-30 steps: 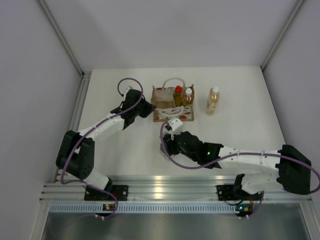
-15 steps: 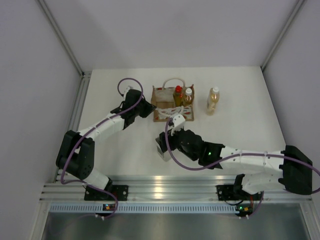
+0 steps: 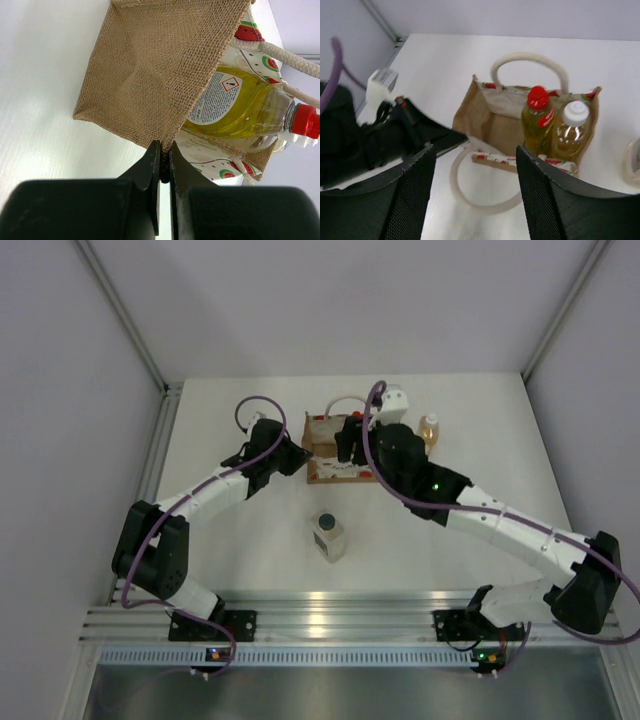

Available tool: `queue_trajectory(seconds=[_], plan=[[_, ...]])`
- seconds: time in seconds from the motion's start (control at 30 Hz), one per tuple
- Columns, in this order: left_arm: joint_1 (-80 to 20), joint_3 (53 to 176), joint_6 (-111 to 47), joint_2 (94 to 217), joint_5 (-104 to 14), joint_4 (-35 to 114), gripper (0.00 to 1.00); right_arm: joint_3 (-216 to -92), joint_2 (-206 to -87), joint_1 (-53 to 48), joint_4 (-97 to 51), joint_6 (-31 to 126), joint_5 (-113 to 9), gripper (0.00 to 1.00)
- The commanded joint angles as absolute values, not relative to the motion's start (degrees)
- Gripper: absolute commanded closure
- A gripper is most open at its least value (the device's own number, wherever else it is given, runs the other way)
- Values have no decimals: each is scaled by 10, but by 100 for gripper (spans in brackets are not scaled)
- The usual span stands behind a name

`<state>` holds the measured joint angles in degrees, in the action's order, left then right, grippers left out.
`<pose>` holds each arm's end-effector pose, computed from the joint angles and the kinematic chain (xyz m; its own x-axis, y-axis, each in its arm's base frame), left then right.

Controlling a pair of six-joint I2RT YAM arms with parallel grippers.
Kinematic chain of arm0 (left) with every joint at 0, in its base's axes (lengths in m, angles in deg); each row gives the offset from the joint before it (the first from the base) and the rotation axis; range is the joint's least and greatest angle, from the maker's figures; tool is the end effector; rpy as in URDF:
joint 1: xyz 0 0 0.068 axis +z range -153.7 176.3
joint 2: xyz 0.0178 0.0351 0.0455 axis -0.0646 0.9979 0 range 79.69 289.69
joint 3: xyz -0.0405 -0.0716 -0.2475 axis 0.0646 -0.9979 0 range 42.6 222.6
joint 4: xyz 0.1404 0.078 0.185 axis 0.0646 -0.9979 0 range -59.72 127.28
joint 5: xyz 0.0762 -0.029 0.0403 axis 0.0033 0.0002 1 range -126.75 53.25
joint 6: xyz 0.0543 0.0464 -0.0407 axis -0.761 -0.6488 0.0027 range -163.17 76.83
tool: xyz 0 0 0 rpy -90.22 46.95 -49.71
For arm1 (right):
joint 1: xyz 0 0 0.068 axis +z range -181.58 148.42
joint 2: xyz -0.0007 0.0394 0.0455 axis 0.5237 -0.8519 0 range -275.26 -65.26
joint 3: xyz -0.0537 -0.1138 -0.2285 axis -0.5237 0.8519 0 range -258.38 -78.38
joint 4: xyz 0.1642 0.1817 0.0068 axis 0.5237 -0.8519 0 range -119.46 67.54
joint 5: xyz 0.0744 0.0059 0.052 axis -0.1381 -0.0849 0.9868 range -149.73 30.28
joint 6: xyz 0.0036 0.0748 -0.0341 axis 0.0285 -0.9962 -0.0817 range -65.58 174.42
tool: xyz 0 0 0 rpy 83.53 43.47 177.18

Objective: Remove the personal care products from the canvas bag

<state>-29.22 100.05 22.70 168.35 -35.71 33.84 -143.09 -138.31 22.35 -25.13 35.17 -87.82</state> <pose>0.3250 -0.1537 0.2158 -0.5906 -0.7291 -0.3458 -0.2976 0.5951 -0.7465 0.2128 0.2348 0.3544 -0.2516 0.1486 -0.9563 -0.3792 0.8940 0.2387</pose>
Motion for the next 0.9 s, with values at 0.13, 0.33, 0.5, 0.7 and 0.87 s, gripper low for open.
queue_trajectory(seconds=[0.13, 0.33, 0.5, 0.7, 0.87], plan=[[-285, 1017, 222, 1666, -347, 335, 100, -1576, -1497, 138, -379, 342, -874, 41], [-285, 1017, 218, 1669, -347, 335, 100, -1664, -1581, 110, -410, 365, -898, 45], [-285, 1017, 216, 1669, -346, 334, 100, -1707, -1637, 100, -420, 373, -907, 46], [-285, 1017, 212, 1670, -350, 334, 100, -1730, -1678, 79, -420, 370, -891, 45], [-285, 1017, 210, 1668, -348, 334, 100, -1738, -1705, 66, -424, 365, -878, 44]])
